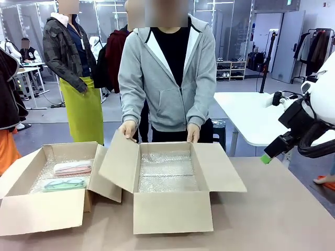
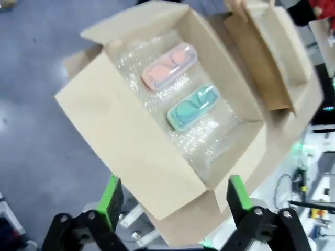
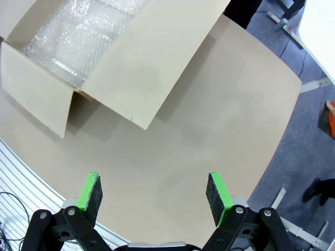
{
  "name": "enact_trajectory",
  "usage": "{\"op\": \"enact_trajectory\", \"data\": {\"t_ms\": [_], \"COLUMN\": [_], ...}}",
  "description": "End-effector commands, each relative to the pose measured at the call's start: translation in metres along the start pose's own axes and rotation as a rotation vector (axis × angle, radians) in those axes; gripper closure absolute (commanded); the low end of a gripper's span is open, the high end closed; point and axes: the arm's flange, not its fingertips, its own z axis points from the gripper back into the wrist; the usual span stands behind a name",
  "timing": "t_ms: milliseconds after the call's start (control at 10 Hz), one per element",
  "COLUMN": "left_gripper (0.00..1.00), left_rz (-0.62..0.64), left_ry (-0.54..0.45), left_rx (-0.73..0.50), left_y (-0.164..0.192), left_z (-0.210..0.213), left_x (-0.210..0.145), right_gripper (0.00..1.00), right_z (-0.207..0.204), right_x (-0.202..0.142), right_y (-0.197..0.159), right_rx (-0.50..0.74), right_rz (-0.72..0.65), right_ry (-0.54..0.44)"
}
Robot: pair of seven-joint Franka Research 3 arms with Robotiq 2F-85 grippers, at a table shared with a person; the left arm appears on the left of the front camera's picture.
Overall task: Pack the glasses set securely to prepare it for shipping.
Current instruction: Position the Package Box on the left side of the table.
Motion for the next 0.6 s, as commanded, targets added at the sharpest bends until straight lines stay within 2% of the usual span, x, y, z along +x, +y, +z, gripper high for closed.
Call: {"op": "enact_trajectory", "data": {"t_ms": [0, 100, 300, 500], "left_gripper": [0.00, 0.00, 0.00, 0.00], "left_rz": [-0.159, -0.269, -0.432, -0.547], "left_ry": [-0.069, -0.138, -0.144, -0.174], "left_rx": [0.137, 0.185, 0.226, 0.282], "left_y": [-0.075, -0.107, -0.161, -0.199], "left_z": [-0.023, -0.025, -0.041, -0.051], "left_x": [-0.028, -0.027, -0.035, -0.039], "right_gripper": [0.00, 0.00, 0.00, 0.00], "right_z": [0.001, 0.001, 0.001, 0.001], "right_x": [0.000, 0.000, 0.000, 0.000], "right_y": [0.001, 0.001, 0.001, 0.001], "right_rx": [-0.010, -0.010, -0.010, -0.010], "right_rz": [-0.005, -0.005, -0.005, -0.005], "right_ry": [0.003, 0.003, 0.003, 0.003]}}
